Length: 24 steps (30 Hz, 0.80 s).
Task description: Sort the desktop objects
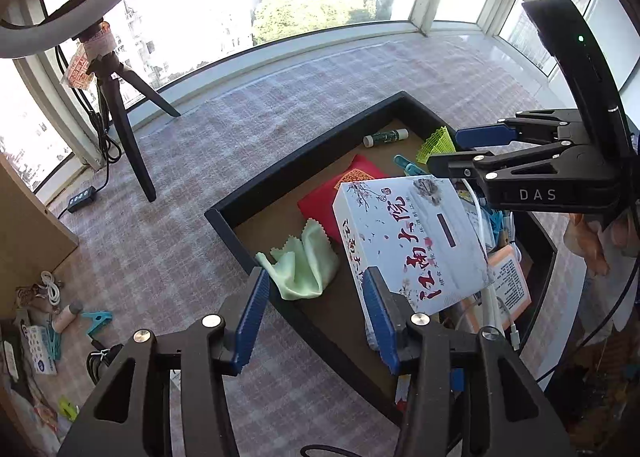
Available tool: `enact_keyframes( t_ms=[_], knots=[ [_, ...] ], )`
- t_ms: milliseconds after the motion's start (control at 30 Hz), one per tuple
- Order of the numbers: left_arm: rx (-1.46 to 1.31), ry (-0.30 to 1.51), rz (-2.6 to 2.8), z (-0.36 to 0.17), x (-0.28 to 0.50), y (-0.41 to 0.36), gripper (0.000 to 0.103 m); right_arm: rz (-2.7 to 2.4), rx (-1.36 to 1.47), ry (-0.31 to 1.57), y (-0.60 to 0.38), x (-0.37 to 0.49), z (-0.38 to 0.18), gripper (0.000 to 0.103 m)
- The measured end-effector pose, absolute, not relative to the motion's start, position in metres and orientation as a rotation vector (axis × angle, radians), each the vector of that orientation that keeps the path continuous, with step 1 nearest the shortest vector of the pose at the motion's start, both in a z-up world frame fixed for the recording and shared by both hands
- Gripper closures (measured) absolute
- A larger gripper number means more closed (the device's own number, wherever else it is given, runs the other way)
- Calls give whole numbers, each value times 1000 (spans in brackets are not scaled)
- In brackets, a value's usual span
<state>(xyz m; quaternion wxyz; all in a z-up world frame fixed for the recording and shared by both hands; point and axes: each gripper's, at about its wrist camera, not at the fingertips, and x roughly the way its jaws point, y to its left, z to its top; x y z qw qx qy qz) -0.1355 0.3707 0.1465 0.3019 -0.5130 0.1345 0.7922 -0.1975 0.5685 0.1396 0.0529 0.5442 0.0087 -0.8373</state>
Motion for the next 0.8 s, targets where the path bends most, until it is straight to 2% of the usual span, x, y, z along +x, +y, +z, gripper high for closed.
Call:
enact_keyframes(
  t_ms=[100, 267, 533, 800],
  knots=[
    [-1341, 337, 2149, 161, -118, 350, 47, -2546, 1609, 29, 550, -181, 151, 43],
    [-1320, 328, 2236, 182, -89, 310, 42, -2514, 1572, 52, 511, -151, 162, 42],
    [-1362, 327, 2405, 187, -48, 230, 25, -2533, 1513, 90, 438, -104, 177, 34],
    [-1495, 208, 2564, 161, -6, 138, 25, -2538, 1468, 148, 354, -64, 169, 33]
  ],
)
